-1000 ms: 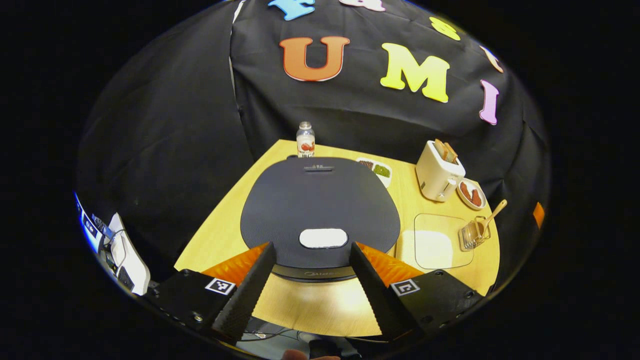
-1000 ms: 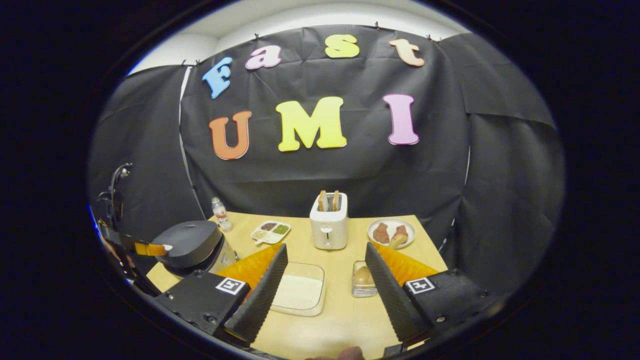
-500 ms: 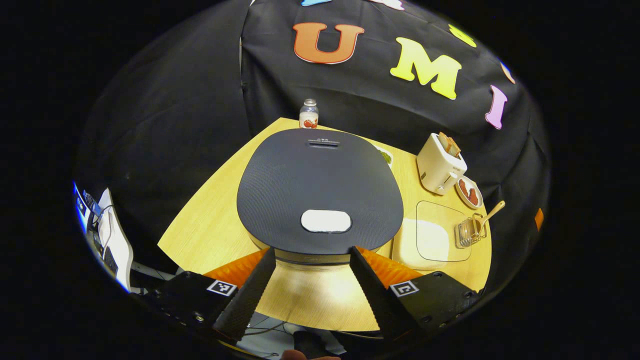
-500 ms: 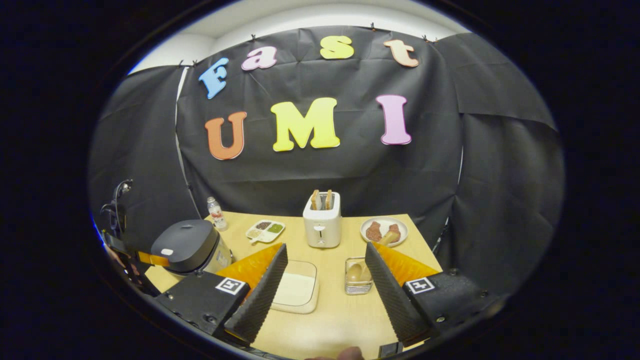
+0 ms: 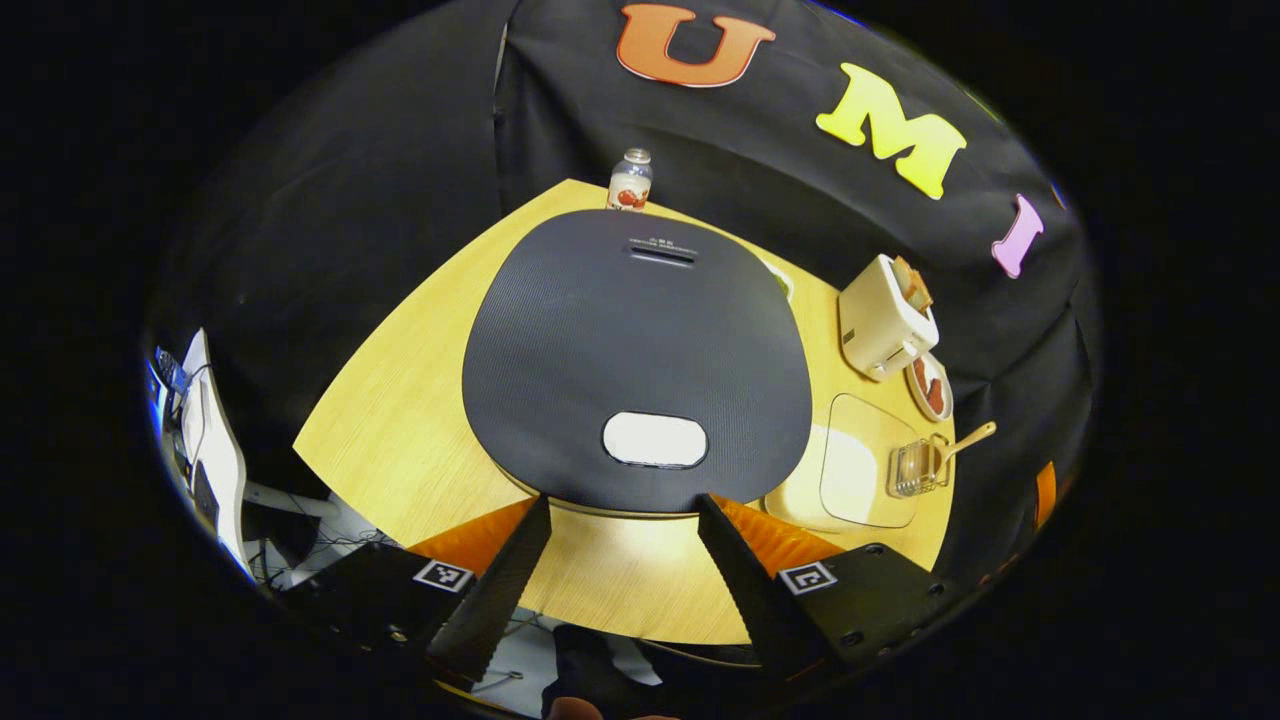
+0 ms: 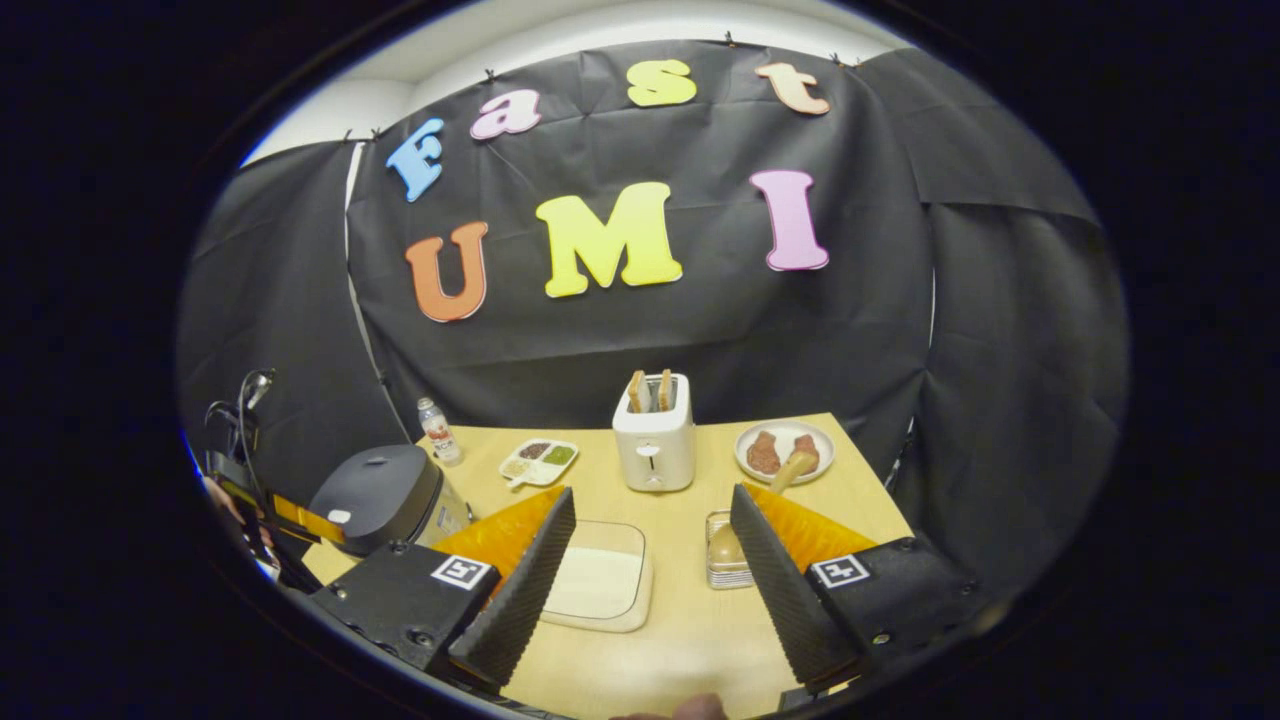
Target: Close the left gripper, press the button to open the rice cooker; take a wooden spoon from the chopstick holder with the right hand, scoop a spoonful of rice and pour it into the rice cooker, then put the wooden spoon back into the chopstick holder.
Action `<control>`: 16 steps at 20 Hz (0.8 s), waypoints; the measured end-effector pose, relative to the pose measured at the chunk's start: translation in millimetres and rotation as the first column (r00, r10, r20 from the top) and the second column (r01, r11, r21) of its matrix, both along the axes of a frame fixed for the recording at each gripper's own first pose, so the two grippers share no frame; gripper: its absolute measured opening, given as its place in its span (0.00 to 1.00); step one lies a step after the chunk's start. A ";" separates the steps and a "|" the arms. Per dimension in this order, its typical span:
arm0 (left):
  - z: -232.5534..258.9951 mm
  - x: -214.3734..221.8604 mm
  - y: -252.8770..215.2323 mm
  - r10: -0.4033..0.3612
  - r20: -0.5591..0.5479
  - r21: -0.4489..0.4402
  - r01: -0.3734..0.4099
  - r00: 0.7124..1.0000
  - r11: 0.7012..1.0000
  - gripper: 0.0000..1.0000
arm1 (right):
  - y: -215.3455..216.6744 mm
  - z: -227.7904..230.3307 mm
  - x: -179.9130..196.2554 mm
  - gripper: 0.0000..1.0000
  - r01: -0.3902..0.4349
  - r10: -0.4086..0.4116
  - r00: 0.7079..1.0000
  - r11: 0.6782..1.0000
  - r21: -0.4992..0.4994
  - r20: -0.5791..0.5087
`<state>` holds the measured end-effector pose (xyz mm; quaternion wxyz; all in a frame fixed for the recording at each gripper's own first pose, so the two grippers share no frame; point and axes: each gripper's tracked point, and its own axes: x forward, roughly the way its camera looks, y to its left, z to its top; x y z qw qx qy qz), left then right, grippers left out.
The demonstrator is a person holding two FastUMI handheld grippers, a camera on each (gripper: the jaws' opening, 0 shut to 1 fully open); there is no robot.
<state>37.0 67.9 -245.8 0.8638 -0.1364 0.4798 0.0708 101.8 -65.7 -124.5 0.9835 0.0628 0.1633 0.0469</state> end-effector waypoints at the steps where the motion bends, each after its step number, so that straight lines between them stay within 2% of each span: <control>1: -3.1 4.6 -0.7 -0.003 -0.016 -0.005 0.003 1.000 1.000 0.96 | 0.4 -3.4 1.3 1.00 0.000 0.000 1.000 1.000 0.006 -0.006; 6: -2.2 3.6 -2.2 0.018 0.000 -0.025 -0.018 1.000 1.000 0.95 | 0.1 -12.3 8.8 1.00 -0.003 0.003 1.000 1.000 0.019 -0.029; 7: -3.1 1.7 -1.6 0.021 0.000 -0.010 -0.021 1.000 1.000 0.96 | 0.6 -12.0 10.4 0.94 -0.005 0.006 1.000 1.000 0.020 -0.027; 9: -1.3 1.2 1.9 0.018 0.013 0.042 -0.019 1.000 0.999 0.96 | 4.7 -8.4 15.5 0.94 -0.018 0.018 1.000 1.000 0.014 -0.021; 10: 1.2 1.6 3.6 0.010 0.021 0.067 -0.011 1.000 0.998 0.96 | 6.3 -5.9 17.2 1.00 -0.023 0.023 1.000 1.000 0.008 -0.014; 11: 6.6 3.0 4.0 0.002 0.036 0.089 -0.005 0.999 0.996 0.95 | 7.4 -2.2 18.5 1.00 -0.027 0.027 1.000 1.000 0.002 -0.006; 12: 14.8 5.7 4.4 -0.007 0.062 0.103 0.000 0.998 0.995 0.93 | 8.7 3.1 18.7 0.94 -0.032 0.032 0.999 0.999 -0.003 0.005; 16: 60.3 13.9 6.4 -0.035 0.221 0.147 0.002 0.975 0.989 0.92 | 13.9 28.2 8.3 0.94 -0.021 0.023 0.998 1.000 -0.018 0.062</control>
